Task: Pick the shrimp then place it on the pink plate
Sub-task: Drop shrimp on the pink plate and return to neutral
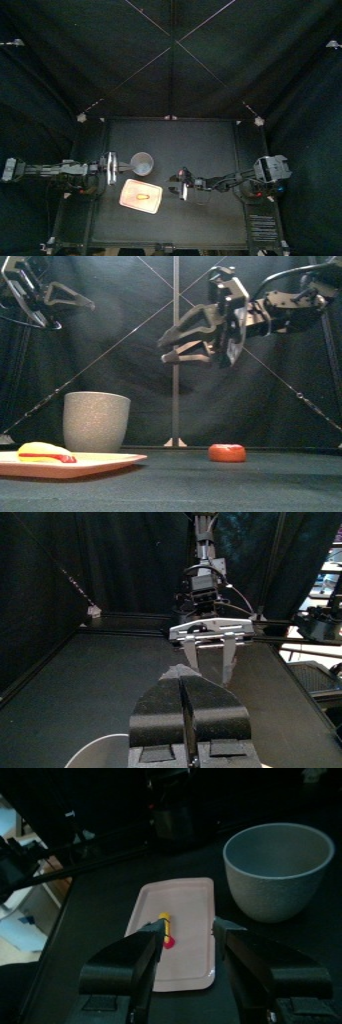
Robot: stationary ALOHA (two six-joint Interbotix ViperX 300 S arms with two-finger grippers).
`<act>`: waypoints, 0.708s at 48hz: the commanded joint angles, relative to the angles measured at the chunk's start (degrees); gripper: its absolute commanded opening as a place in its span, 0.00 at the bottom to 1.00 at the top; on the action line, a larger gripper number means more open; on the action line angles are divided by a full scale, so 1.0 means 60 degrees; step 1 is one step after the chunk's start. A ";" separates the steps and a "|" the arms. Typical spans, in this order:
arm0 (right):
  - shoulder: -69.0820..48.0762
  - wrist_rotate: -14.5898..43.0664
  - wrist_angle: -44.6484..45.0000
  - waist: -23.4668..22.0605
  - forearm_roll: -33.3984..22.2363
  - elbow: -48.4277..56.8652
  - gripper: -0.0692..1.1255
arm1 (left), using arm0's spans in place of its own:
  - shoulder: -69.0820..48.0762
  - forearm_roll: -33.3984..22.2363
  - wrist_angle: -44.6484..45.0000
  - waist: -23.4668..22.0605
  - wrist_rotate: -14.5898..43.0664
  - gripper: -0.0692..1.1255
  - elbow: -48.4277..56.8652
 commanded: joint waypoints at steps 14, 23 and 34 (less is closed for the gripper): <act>-0.1406 -0.0029 -0.0483 0.0073 0.0161 0.0996 0.74 | 0.0029 -0.0015 -0.0059 0.0000 0.0000 0.08 -0.0117; -0.1348 -0.0029 -0.0483 0.0073 0.0161 0.0967 0.74 | 0.0029 -0.0015 -0.0059 0.0000 0.0000 0.08 -0.0103; -0.1333 -0.0029 -0.0498 0.0073 0.0176 0.0967 0.74 | 0.0029 -0.0015 -0.0059 0.0000 -0.0015 0.08 -0.0029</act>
